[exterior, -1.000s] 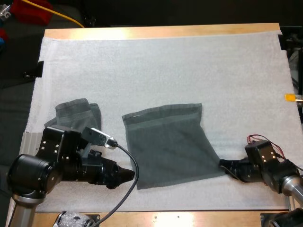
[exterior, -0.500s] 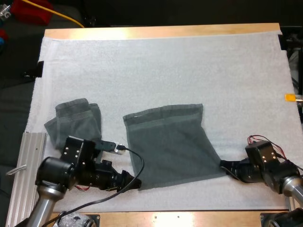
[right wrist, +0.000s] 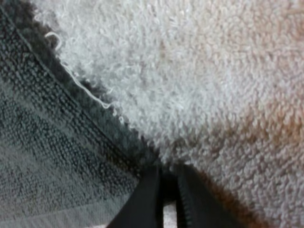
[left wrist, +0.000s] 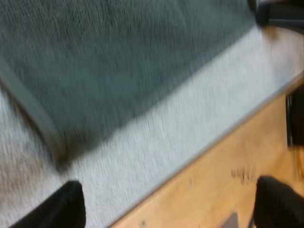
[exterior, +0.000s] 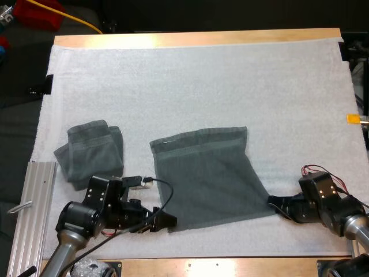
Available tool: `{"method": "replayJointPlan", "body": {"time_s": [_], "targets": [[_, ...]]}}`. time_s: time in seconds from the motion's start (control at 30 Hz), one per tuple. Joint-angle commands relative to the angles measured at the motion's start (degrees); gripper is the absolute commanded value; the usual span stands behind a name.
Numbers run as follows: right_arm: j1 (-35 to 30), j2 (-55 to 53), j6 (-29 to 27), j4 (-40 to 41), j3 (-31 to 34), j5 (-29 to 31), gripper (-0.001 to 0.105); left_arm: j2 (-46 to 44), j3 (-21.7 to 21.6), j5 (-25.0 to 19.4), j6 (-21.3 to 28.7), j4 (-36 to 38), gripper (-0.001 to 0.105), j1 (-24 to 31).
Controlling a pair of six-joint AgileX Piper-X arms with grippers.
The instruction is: Pick towel from pile, fold and stack
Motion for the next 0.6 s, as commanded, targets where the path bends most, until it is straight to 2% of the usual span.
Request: {"method": "replayJointPlan", "body": {"time_s": [0.0, 0.37, 0.57], "targets": [[0.02, -0.22, -0.64, 1.47, 0.36, 0.88, 0.002, 1.39, -0.13, -0.87, -1.23, -1.36, 0.07, -0.22], [0.02, -0.22, -0.64, 1.47, 0.36, 0.49, 0.002, 19.86, -0.13, -1.22, -1.95, -7.69, 0.07, -0.22], [0.02, -0.22, -0.64, 1.47, 0.36, 0.49, 0.002, 24.3, -0.13, -1.3, -1.76, -9.24, 0.07, -0.22]]}}
